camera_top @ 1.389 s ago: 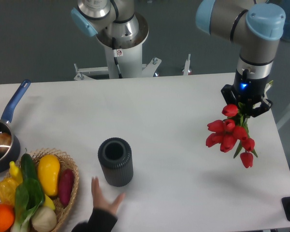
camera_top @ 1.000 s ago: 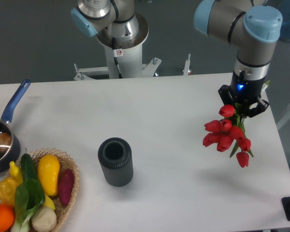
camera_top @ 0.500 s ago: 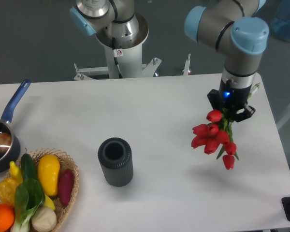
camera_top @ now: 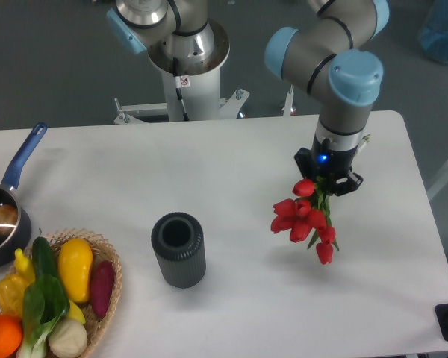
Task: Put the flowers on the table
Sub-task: 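Carry the red tulips in the gripper down toward the table surface, then open the gripper to release the tulips onto the table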
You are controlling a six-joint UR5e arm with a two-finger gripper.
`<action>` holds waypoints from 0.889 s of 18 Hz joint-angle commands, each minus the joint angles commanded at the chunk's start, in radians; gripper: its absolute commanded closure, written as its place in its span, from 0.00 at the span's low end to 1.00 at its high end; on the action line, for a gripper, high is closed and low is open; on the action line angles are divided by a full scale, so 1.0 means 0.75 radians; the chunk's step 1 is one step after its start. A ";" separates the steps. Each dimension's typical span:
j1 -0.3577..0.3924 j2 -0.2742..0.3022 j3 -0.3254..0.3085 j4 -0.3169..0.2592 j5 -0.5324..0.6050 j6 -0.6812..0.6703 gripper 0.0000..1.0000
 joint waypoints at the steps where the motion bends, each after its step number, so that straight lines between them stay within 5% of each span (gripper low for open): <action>1: -0.012 -0.016 0.002 0.010 0.000 -0.037 0.39; 2: -0.027 -0.021 0.002 0.022 -0.002 -0.084 0.26; 3: -0.039 -0.023 0.010 0.037 -0.002 -0.129 0.00; 16: -0.014 -0.066 0.153 0.047 0.088 0.018 0.00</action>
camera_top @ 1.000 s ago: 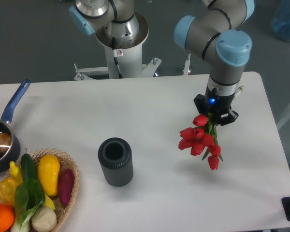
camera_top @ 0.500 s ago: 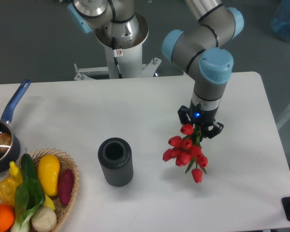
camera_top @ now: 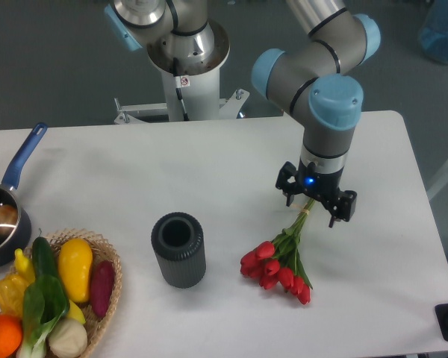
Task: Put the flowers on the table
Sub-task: 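Open the gripper to release the tulips onto the table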
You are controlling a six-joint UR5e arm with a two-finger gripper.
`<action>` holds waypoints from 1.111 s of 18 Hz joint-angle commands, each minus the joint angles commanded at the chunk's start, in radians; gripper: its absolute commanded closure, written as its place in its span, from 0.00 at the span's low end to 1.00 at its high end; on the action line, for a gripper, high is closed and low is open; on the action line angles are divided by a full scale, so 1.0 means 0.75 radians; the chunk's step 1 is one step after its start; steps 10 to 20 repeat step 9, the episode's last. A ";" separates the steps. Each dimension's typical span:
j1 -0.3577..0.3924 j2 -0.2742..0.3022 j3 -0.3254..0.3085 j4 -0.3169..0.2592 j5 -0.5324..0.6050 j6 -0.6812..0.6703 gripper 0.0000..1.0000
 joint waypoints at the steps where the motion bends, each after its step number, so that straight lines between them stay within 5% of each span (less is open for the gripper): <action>1: 0.002 -0.008 0.016 0.000 0.023 0.020 0.00; 9: 0.070 -0.178 0.266 -0.155 0.098 0.072 0.00; 20: 0.070 -0.178 0.266 -0.155 0.098 0.072 0.00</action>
